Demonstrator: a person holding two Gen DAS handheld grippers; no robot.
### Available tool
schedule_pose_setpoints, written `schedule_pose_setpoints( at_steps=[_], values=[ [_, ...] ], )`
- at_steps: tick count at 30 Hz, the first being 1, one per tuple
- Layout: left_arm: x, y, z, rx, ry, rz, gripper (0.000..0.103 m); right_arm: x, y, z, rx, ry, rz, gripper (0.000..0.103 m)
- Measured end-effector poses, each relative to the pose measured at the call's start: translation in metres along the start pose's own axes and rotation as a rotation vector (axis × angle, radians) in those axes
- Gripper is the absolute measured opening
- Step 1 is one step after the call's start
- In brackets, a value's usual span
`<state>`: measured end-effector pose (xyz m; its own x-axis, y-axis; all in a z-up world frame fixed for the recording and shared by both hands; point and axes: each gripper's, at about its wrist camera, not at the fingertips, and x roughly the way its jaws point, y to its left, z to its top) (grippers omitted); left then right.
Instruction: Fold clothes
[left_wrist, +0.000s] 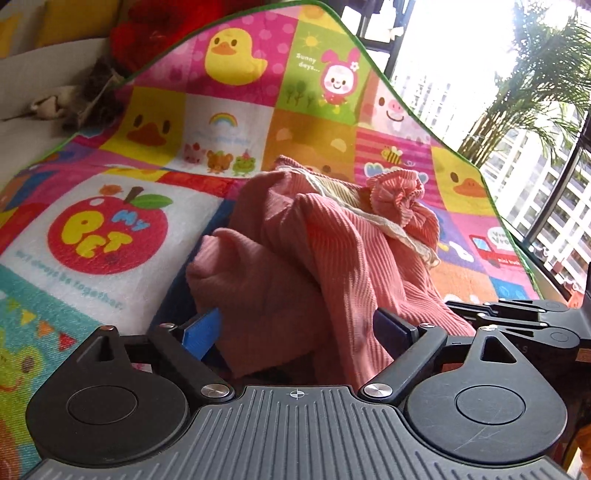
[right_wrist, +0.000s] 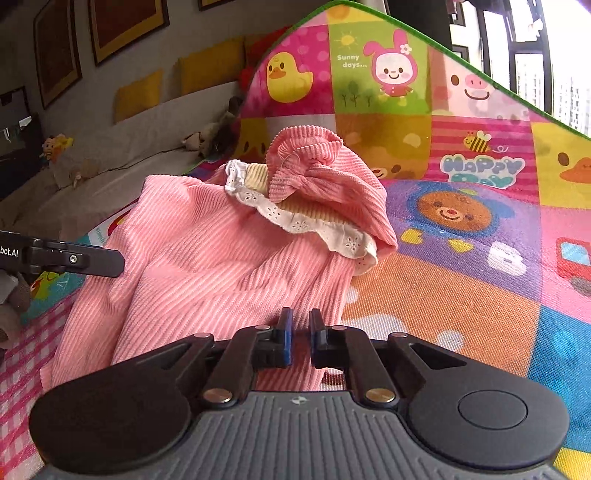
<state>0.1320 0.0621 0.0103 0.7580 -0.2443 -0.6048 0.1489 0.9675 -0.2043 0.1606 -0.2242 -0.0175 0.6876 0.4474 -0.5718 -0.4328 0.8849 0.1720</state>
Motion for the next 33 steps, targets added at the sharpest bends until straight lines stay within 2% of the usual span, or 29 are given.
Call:
schedule_pose_setpoints(
  at_steps=[2, 3, 4, 5, 8, 15, 19, 22, 24, 25, 27, 29, 31, 33],
  values=[
    [-0.006, 0.008, -0.004, 0.06, -0.028, 0.065, 0.093, -0.004, -0.002, -0.002, 0.015, -0.016, -0.004, 0.02],
    [-0.007, 0.011, -0.006, 0.093, -0.033, 0.096, 0.09, -0.005, -0.002, -0.002, 0.017, -0.023, -0.007, 0.028],
    [-0.007, 0.013, -0.009, 0.133, -0.029, 0.131, 0.09, -0.006, -0.002, -0.002, 0.017, -0.028, -0.01, 0.035],
    [-0.005, 0.015, -0.01, 0.143, -0.015, 0.139, 0.089, -0.007, -0.002, -0.002, 0.017, -0.034, -0.013, 0.038],
    [0.003, 0.02, -0.009, 0.131, 0.028, 0.124, 0.09, -0.006, -0.001, -0.002, 0.013, -0.032, -0.007, 0.041],
    [0.045, -0.003, 0.002, 0.126, 0.025, 0.064, 0.092, -0.006, -0.007, -0.002, 0.057, -0.032, -0.008, 0.053],
    [0.058, -0.012, 0.004, 0.139, 0.021, 0.054, 0.091, -0.006, -0.008, -0.003, 0.074, -0.033, -0.008, 0.057],
    [0.058, -0.01, 0.003, 0.131, 0.015, 0.022, 0.081, -0.005, -0.011, -0.003, 0.096, -0.023, -0.004, 0.059],
    [0.055, -0.01, 0.002, 0.134, 0.006, -0.007, 0.062, -0.004, -0.011, -0.003, 0.105, -0.02, -0.001, 0.06],
    [0.053, -0.011, 0.002, 0.139, -0.001, -0.018, 0.056, -0.004, -0.011, -0.003, 0.103, -0.019, -0.002, 0.06],
    [0.048, -0.012, 0.002, 0.149, -0.019, -0.027, 0.032, -0.005, -0.009, -0.003, 0.096, -0.018, -0.009, 0.06],
    [0.041, -0.006, 0.007, 0.144, -0.049, 0.01, 0.025, -0.004, -0.008, -0.003, 0.086, -0.015, -0.018, 0.06],
    [0.032, 0.007, 0.015, 0.121, -0.086, 0.061, 0.023, -0.004, -0.007, -0.003, 0.077, -0.013, -0.024, 0.06],
    [0.021, 0.033, 0.025, 0.073, -0.114, 0.139, 0.02, -0.005, -0.006, -0.002, 0.069, -0.016, -0.032, 0.06]
  ],
)
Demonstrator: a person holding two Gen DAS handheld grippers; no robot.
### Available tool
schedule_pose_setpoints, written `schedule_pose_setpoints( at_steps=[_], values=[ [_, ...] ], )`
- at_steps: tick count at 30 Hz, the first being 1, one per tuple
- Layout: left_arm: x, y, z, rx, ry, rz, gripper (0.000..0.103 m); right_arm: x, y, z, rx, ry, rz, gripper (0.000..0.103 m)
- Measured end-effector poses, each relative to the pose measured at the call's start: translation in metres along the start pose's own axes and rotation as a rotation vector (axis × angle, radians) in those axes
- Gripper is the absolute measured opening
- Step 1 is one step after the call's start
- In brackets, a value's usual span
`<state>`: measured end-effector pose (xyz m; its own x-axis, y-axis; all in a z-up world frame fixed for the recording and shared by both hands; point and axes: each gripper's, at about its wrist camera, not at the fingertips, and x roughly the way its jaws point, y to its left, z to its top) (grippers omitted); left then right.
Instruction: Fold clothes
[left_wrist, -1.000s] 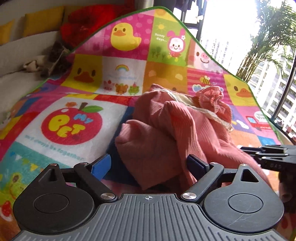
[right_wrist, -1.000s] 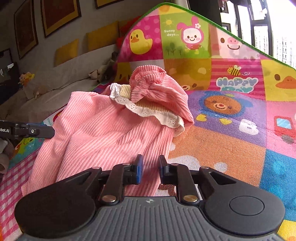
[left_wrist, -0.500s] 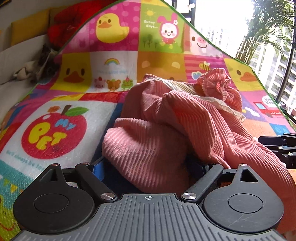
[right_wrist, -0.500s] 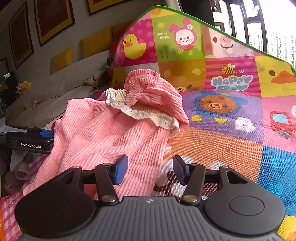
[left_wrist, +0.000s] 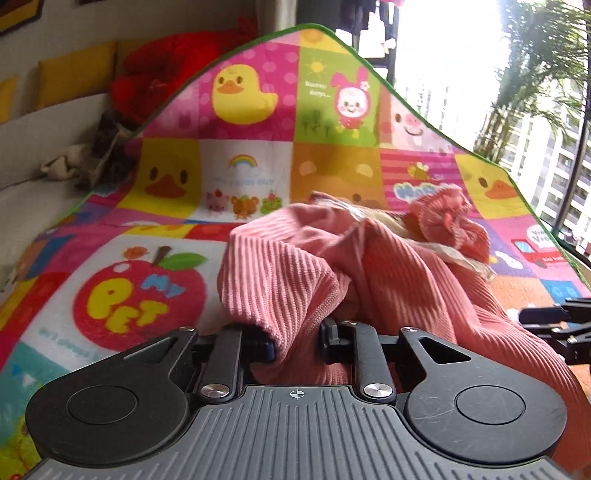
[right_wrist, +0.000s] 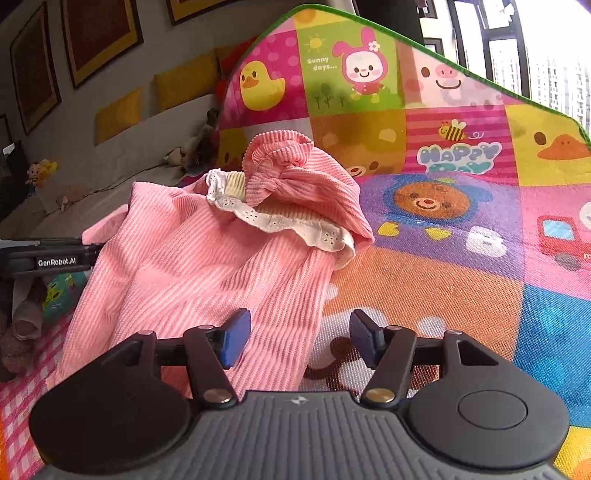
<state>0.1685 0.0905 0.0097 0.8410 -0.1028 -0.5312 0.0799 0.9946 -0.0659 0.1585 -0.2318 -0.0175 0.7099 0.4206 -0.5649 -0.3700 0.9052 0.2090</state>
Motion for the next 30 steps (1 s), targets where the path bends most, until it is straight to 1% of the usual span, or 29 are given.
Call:
schedule_pose_setpoints(
  at_steps=[3, 5, 7, 9, 11, 14, 15, 16, 17, 18, 19, 20, 21, 22, 24, 28, 30],
  values=[
    [-0.008, 0.046, 0.011, -0.068, -0.029, 0.124, 0.019, -0.002, 0.003, 0.002, -0.03, -0.018, -0.011, 0.06],
    [-0.013, 0.072, 0.013, -0.089, -0.034, 0.188, 0.019, -0.004, 0.008, 0.009, -0.089, -0.041, -0.025, 0.06],
    [-0.015, 0.091, 0.014, -0.092, -0.031, 0.239, 0.019, -0.002, 0.012, 0.023, -0.152, -0.078, -0.056, 0.063],
    [-0.014, 0.102, 0.012, -0.097, -0.016, 0.259, 0.019, 0.004, 0.014, 0.043, -0.189, -0.109, -0.074, 0.066],
    [-0.01, 0.105, 0.007, -0.104, 0.001, 0.26, 0.019, 0.016, 0.021, 0.062, -0.221, -0.122, -0.058, 0.067],
    [-0.005, 0.105, 0.0, -0.113, 0.018, 0.258, 0.019, 0.041, 0.046, 0.081, -0.278, -0.107, 0.03, 0.07],
    [-0.005, 0.106, -0.002, -0.115, 0.02, 0.257, 0.019, 0.05, 0.056, 0.084, -0.298, -0.093, 0.064, 0.075],
    [-0.005, 0.107, -0.003, -0.119, 0.022, 0.259, 0.019, 0.062, 0.068, 0.084, -0.324, -0.075, 0.086, 0.076],
    [-0.004, 0.109, -0.004, -0.122, 0.024, 0.262, 0.019, 0.071, 0.078, 0.084, -0.343, -0.067, 0.083, 0.076],
    [-0.005, 0.112, -0.005, -0.127, 0.024, 0.266, 0.019, 0.078, 0.085, 0.083, -0.352, -0.07, 0.06, 0.07],
    [-0.006, 0.115, -0.005, -0.131, 0.022, 0.269, 0.019, 0.084, 0.087, 0.085, -0.346, -0.077, 0.036, 0.048],
    [-0.007, 0.118, -0.005, -0.131, 0.021, 0.27, 0.019, 0.085, 0.083, 0.088, -0.319, -0.083, 0.019, 0.036],
    [-0.008, 0.121, -0.005, -0.129, 0.021, 0.269, 0.019, 0.084, 0.077, 0.093, -0.284, -0.089, 0.005, 0.018],
    [-0.008, 0.124, -0.005, -0.126, 0.021, 0.274, 0.019, 0.08, 0.066, 0.099, -0.249, -0.107, -0.026, 0.012],
    [-0.008, 0.128, -0.005, -0.126, 0.02, 0.285, 0.019, 0.067, 0.037, 0.11, -0.217, -0.161, -0.135, 0.009],
    [-0.007, 0.136, -0.002, -0.149, 0.01, 0.303, 0.019, 0.031, -0.027, 0.129, -0.134, -0.251, -0.335, 0.007],
    [-0.003, 0.139, 0.0, -0.158, 0.011, 0.295, 0.021, 0.015, -0.057, 0.134, -0.107, -0.283, -0.427, 0.007]
  ],
)
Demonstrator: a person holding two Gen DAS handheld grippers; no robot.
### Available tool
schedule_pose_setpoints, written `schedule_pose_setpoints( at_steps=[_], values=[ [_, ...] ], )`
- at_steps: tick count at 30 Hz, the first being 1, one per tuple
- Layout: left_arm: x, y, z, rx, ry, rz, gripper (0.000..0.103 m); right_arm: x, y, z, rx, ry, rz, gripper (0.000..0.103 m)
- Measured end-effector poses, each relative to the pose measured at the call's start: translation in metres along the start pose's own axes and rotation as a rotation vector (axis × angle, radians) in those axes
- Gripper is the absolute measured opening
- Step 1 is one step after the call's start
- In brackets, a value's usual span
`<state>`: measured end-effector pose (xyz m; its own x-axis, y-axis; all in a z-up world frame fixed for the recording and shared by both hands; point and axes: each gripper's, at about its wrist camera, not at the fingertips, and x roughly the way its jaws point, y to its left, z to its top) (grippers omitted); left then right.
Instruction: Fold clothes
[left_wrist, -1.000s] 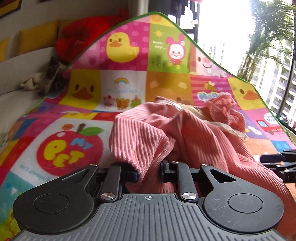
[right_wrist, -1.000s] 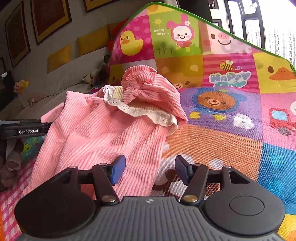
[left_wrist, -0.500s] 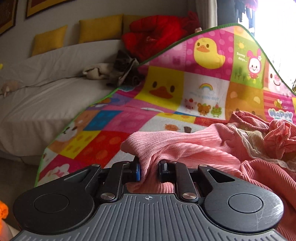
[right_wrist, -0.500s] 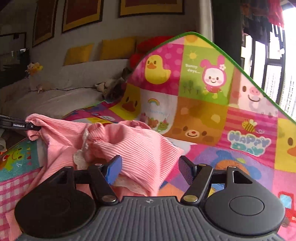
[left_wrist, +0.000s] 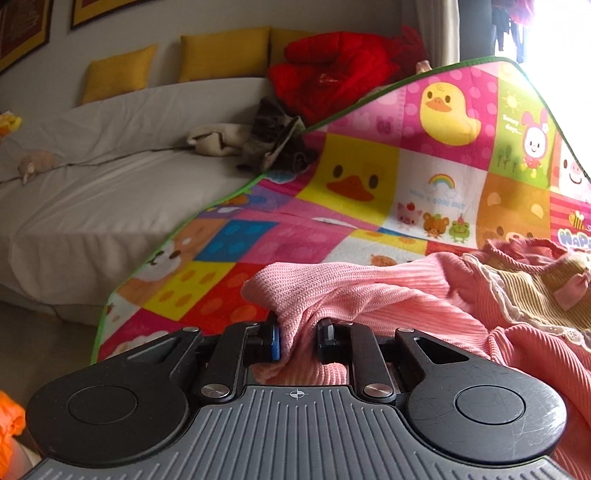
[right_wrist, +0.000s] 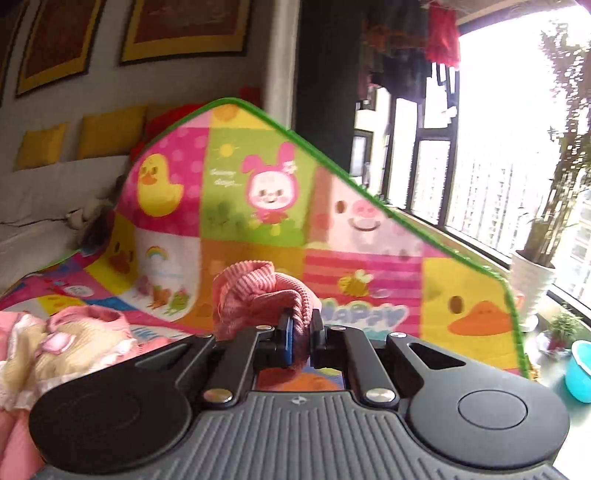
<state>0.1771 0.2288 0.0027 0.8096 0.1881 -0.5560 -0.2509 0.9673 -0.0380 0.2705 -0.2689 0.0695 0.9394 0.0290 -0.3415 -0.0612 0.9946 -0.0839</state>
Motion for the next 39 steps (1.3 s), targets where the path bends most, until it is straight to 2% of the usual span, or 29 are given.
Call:
schedule_pose_setpoints(
  at_steps=[2, 4, 5, 7, 8, 10, 11, 13, 15, 19, 24, 26, 28, 30, 32, 33, 39],
  values=[
    [0.005, -0.001, 0.002, -0.002, 0.005, -0.007, 0.022, 0.002, -0.026, 0.0, 0.007, -0.007, -0.071, 0.007],
    [0.011, -0.006, 0.004, 0.016, 0.01, 0.023, 0.023, 0.008, -0.039, -0.006, -0.013, 0.002, -0.146, 0.007],
    [0.014, -0.005, 0.005, 0.009, 0.023, 0.028, 0.026, 0.013, -0.043, -0.009, -0.03, 0.019, -0.174, 0.007],
    [0.019, -0.002, 0.007, -0.015, 0.058, 0.033, 0.034, 0.025, -0.055, -0.015, -0.002, 0.105, -0.169, 0.008],
    [0.017, -0.001, 0.006, -0.026, 0.07, 0.025, 0.036, 0.023, -0.06, -0.019, 0.027, 0.12, -0.145, 0.008],
    [0.01, 0.0, 0.003, -0.035, 0.087, -0.001, 0.046, 0.013, -0.065, -0.026, 0.077, 0.131, -0.083, 0.018],
    [0.004, -0.001, 0.001, -0.03, 0.09, -0.017, 0.056, 0.004, -0.062, -0.029, 0.074, 0.133, -0.044, 0.022],
    [-0.01, -0.007, -0.006, -0.014, 0.095, -0.049, 0.064, -0.016, -0.048, -0.038, 0.033, 0.137, 0.046, 0.047],
    [-0.028, -0.017, -0.015, 0.005, 0.098, -0.082, 0.072, -0.04, -0.029, -0.048, -0.013, 0.16, 0.158, 0.055],
    [-0.067, -0.043, -0.037, 0.072, 0.094, -0.191, 0.076, -0.093, 0.017, -0.074, -0.107, 0.213, 0.386, 0.059],
    [-0.112, -0.085, -0.068, 0.199, 0.089, -0.344, 0.088, -0.151, 0.071, -0.108, -0.258, 0.295, 0.642, 0.063],
    [-0.124, -0.1, -0.079, 0.242, 0.091, -0.396, 0.092, -0.172, 0.093, -0.121, -0.364, 0.292, 0.7, 0.066],
    [-0.132, -0.113, -0.089, 0.282, 0.096, -0.437, 0.093, -0.186, 0.111, -0.131, -0.461, 0.273, 0.714, 0.068],
    [-0.137, -0.125, -0.097, 0.318, 0.103, -0.47, 0.093, -0.189, 0.122, -0.136, -0.496, 0.238, 0.688, 0.068],
    [-0.141, -0.135, -0.104, 0.35, 0.112, -0.493, 0.093, -0.181, 0.125, -0.13, -0.484, 0.229, 0.649, 0.034],
    [-0.142, -0.139, -0.107, 0.366, 0.114, -0.501, 0.093, -0.176, 0.124, -0.125, -0.472, 0.221, 0.62, 0.013],
    [-0.14, -0.167, -0.122, 0.477, 0.093, -0.504, 0.094, -0.159, 0.099, -0.061, -0.315, 0.044, 0.497, 0.008]
  ],
)
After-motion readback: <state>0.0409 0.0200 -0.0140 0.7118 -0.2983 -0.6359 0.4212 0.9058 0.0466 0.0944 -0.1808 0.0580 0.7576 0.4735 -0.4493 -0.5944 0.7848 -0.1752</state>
